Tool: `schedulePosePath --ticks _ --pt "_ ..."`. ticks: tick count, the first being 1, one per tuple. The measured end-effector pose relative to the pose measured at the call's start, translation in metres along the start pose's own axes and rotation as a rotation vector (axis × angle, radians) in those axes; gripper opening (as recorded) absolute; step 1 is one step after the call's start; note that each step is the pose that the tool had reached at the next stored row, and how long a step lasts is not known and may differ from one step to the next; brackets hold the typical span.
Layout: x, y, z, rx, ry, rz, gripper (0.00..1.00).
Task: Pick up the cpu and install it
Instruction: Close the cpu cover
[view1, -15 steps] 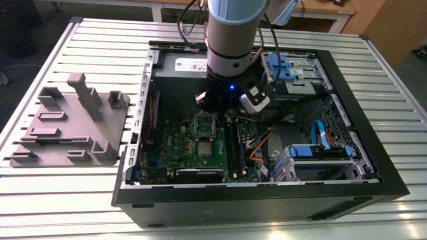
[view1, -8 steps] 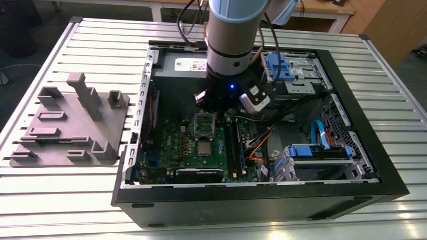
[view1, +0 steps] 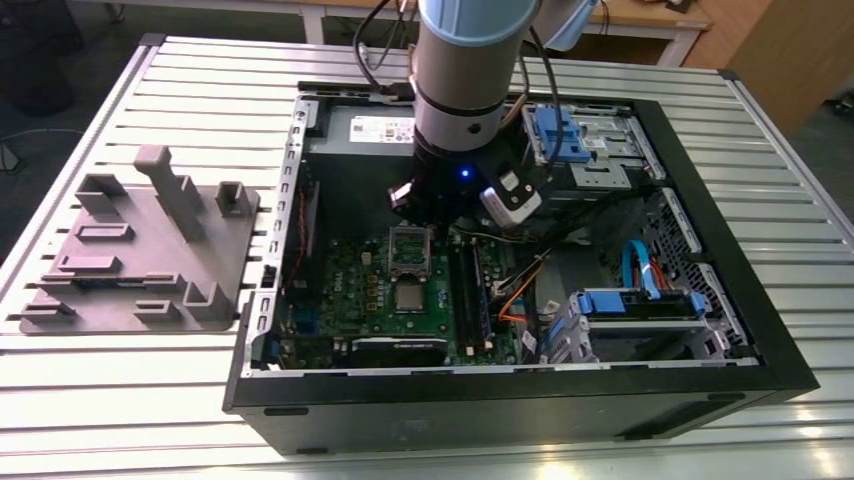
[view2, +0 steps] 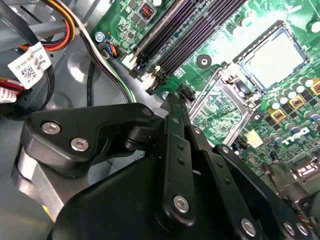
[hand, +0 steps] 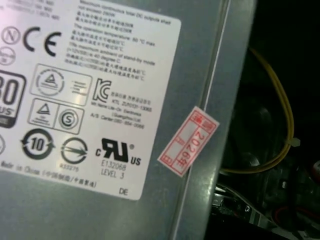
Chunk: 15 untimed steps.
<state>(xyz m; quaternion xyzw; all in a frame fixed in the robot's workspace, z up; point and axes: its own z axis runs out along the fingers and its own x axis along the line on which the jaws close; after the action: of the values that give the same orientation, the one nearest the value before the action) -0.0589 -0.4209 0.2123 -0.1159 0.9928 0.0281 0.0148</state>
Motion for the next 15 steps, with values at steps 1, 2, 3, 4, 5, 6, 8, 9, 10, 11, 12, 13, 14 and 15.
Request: schedulePosePath --ticks 1,2,3,4,5,6,8,9,10,11,12,13,14,15 --pt "0.0000 0.0000 -0.0001 -0.0002 0.0004 -0.007 0.10" --pt "0.0000 -0.0001 -0.0001 -0.0005 0.0007 -0.014 0.10" --pt "0.0000 0.0000 -0.0002 -0.0009 0.0010 -0.023 0.10" --pt "0.0000 -0.0001 -0.0003 -0.0012 0.0015 -0.030 0.10" --pt "0.0000 0.0000 -0.0005 -0.0014 0.0020 -0.038 0.10" --pt "0.0000 -0.0001 -0.0006 -0.0016 0.0023 -0.045 0.10" --pt "-0.0003 -0.0003 -0.0006 -0.0019 0.0029 -0.052 0.10" --pt "-0.0005 -0.0004 -0.0007 -0.0019 0.0031 -0.053 0.10" --pt "-0.0005 -0.0004 -0.0006 -0.0019 0.0031 -0.053 0.10" --pt "-0.0005 -0.0004 -0.0006 -0.0020 0.0031 -0.053 0.10" --pt "-0.0005 -0.0004 -0.0006 -0.0020 0.0030 -0.054 0.10" --pt "-0.0005 -0.0004 -0.0006 -0.0020 0.0031 -0.054 0.10" --pt "-0.0008 -0.0005 -0.0006 -0.0021 0.0032 -0.056 0.10" --pt "-0.0010 -0.0006 -0.0006 -0.0023 0.0036 -0.063 0.10"
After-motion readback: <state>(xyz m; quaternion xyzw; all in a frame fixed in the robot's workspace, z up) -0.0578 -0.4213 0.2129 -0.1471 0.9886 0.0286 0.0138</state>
